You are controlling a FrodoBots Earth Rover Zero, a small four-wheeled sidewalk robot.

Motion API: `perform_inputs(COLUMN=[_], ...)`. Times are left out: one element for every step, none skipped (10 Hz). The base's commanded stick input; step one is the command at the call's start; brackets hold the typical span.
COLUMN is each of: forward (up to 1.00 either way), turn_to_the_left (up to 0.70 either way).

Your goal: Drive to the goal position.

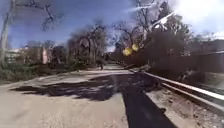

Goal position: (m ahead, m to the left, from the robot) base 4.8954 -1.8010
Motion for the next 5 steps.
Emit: perform_inputs(forward=[1.00, 1.00, 1.00, 1.00, 1.00], turn_to_the_left=[0.00, 0.00, 0.00, 0.00, 0.00])
